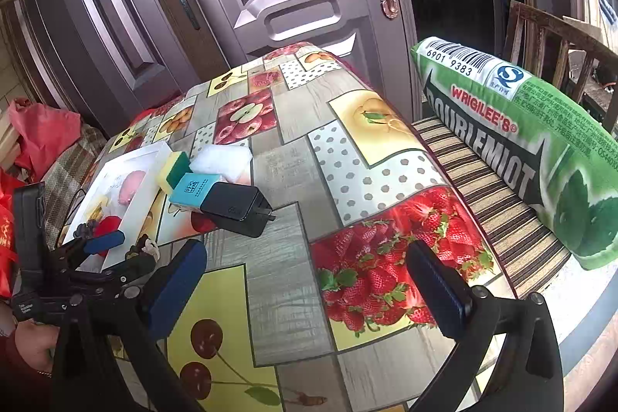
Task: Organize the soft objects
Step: 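Move the left tool to the beige rope ring while the right tool approaches the white foam block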
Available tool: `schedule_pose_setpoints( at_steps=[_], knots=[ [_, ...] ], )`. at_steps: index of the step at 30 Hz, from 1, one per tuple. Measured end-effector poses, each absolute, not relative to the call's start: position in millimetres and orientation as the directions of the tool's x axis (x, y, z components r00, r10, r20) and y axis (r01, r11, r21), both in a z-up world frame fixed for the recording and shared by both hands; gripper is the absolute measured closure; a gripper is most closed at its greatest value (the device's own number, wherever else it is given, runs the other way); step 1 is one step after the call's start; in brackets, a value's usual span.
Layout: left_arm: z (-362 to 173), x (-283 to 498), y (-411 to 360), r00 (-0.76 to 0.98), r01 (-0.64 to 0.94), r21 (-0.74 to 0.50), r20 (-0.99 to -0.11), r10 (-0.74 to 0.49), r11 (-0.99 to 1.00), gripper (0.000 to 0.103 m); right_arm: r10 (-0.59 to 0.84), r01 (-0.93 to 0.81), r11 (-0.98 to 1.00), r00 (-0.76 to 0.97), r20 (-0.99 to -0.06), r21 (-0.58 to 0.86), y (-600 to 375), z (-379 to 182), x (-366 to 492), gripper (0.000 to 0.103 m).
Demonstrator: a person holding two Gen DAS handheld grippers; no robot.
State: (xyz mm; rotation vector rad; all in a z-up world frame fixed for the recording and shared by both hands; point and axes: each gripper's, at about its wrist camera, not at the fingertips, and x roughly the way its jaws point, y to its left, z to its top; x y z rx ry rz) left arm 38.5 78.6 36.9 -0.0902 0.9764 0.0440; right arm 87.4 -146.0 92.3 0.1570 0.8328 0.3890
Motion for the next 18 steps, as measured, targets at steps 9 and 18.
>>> schedule_pose_setpoints(
  at_steps=[9,18],
  knots=[
    [10.3,18.9,31.3,0.436,0.059,-0.108,-0.892,-0.123,0.992,0.001,0.394,-0.208,0.917,0.605,-0.692,0.341,-163.6,86.5,91.5,0.0],
    [72.0,-25.5,62.0,0.631,-0.005,-0.11,-0.772,-0.082,0.994,0.0,0.435,-0.315,0.9,0.586,-0.684,0.302,-130.8,91.3,92.5,0.0]
  ],
)
